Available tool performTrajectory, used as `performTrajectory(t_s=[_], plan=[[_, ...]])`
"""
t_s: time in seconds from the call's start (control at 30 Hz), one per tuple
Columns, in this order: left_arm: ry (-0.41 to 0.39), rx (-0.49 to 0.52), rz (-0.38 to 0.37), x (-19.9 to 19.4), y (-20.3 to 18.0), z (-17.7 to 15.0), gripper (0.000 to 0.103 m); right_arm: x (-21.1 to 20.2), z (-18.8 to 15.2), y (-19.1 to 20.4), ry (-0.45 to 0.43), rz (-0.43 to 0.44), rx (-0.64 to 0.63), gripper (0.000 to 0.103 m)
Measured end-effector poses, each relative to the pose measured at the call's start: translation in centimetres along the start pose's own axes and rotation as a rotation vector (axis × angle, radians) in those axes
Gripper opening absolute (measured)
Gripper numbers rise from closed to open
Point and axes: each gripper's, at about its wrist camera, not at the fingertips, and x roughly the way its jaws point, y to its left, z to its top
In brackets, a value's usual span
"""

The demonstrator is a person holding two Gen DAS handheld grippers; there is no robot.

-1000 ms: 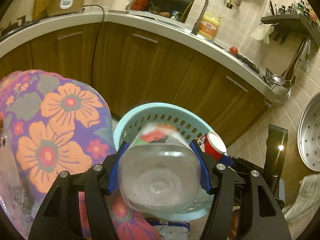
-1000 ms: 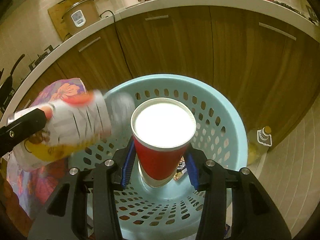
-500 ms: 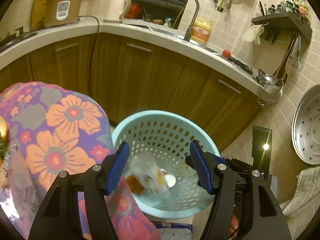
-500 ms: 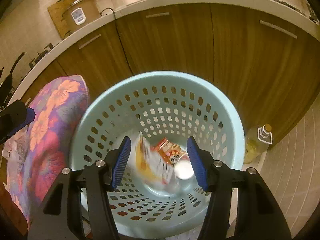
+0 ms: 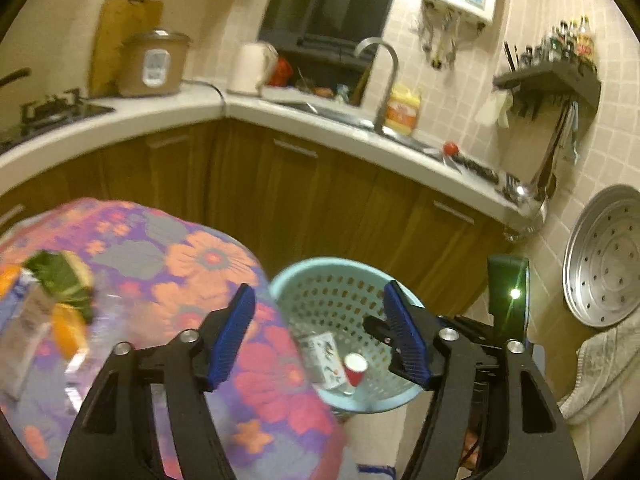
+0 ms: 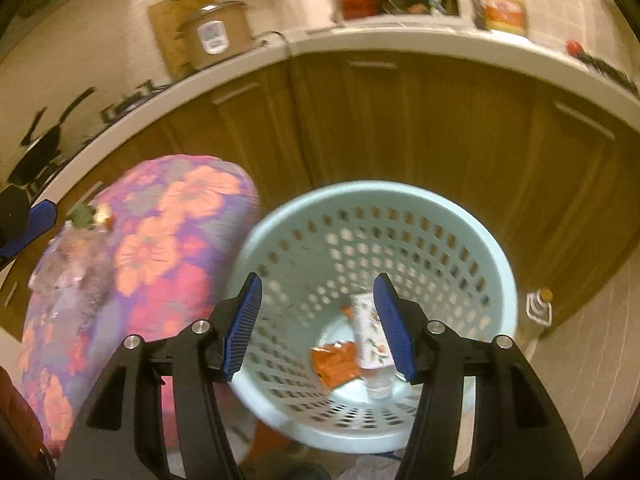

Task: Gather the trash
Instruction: 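Drop the red cup and white bottle into the blue basket with both grippers, then grasp the clear plastic bag with the right gripper while the left grasps the blue carton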

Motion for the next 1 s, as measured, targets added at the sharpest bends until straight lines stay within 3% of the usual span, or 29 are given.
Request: performTrajectory(t_s=[0.17,0.3,0.5,0.63,0.77,1.0], plan=[[-0.085,-0.027,0.084,-5.8,4.1,0.1,0.077,-1.4,0.6,6.0,-0.053,0.093,-0.111,0.055],[-0.142,-0.045,0.183,-10.4,8.4,-0.3,0.082,-0.9,0.6,10.2,-0.025,0.171,-0.171,0.055],[-0.127,-0.084,0.325,-13.8,15.2,-1.8,0.083,1.3,-0.4,15.3,0.049,0.241,-0.225,0.055],[-0.074,-0.114,0.385,-13.5,19.5,-3.2,0.083,2.2,-1.0,17.8,0.082,0.269,-0.252,0.056],[-0.018,-0.151,0.388,-11.7,22.7,-4.0,0.083,3.0,-1.0,19.6,0.088,0.268,-0.277,0.068],[0.077,-0.148,0.396,-7.8,23.7,-4.8,0.083,5.6,-0.4,21.1,0.146,0.248,-0.292,0.069]])
